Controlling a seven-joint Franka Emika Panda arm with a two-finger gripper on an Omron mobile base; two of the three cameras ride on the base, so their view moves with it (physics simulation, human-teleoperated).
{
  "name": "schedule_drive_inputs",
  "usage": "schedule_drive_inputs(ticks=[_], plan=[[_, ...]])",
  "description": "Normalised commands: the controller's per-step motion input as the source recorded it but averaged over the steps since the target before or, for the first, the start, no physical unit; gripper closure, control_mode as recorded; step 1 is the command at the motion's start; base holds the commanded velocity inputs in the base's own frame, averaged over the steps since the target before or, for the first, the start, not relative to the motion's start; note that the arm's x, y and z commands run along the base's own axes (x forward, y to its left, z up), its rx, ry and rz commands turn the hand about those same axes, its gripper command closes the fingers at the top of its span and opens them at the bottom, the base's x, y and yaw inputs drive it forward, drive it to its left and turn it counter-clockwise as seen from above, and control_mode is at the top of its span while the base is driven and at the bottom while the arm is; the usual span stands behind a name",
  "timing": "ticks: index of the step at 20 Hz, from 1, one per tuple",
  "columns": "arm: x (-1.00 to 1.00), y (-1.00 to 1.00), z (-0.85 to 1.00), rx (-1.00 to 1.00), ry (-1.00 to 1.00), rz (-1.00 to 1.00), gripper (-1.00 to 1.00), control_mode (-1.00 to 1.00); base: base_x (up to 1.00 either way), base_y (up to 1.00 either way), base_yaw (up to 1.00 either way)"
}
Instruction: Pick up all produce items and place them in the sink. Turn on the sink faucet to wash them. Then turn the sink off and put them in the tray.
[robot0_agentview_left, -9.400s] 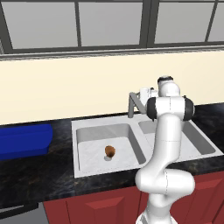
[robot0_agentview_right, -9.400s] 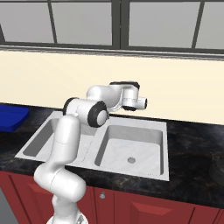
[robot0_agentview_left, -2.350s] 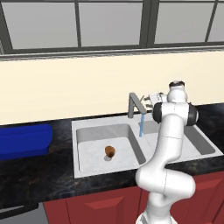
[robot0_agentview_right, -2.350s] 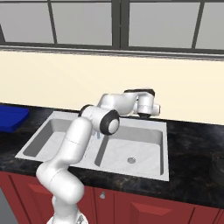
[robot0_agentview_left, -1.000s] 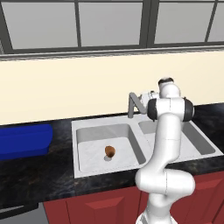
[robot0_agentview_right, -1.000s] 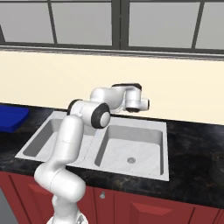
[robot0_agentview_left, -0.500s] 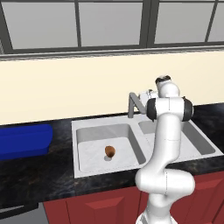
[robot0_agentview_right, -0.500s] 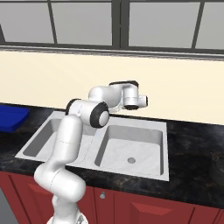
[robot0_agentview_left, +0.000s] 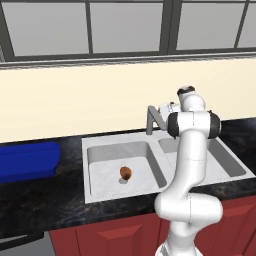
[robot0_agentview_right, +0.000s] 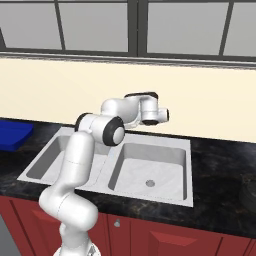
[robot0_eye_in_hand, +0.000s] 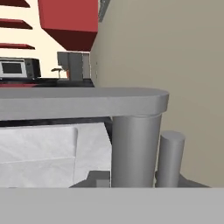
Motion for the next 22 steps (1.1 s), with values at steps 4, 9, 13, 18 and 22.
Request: schedule_drive_inputs(ticks=[4,9,13,18,22], plan=[[0.0,0.11,0.06,-0.07,-0.01,0.06,-1.0,-1.0,0.0,0.0,0.0],[0.0,0.0,0.17,-0.05,-0.01,0.07,-1.0,-1.0,0.0,0.0,0.0],[0.0,-0.12,0.26,-0.06,0.0,0.01,-1.0,-1.0,0.0,0.0,0.0],[0.0,-0.21,0.3,-0.06,-0.02,0.0,-1.0,-1.0,0.0,0.0,0.0],[-0.1,-0.24,0.35,-0.05,-0.03,0.0,-1.0,-1.0,0.0,0.0,0.0]])
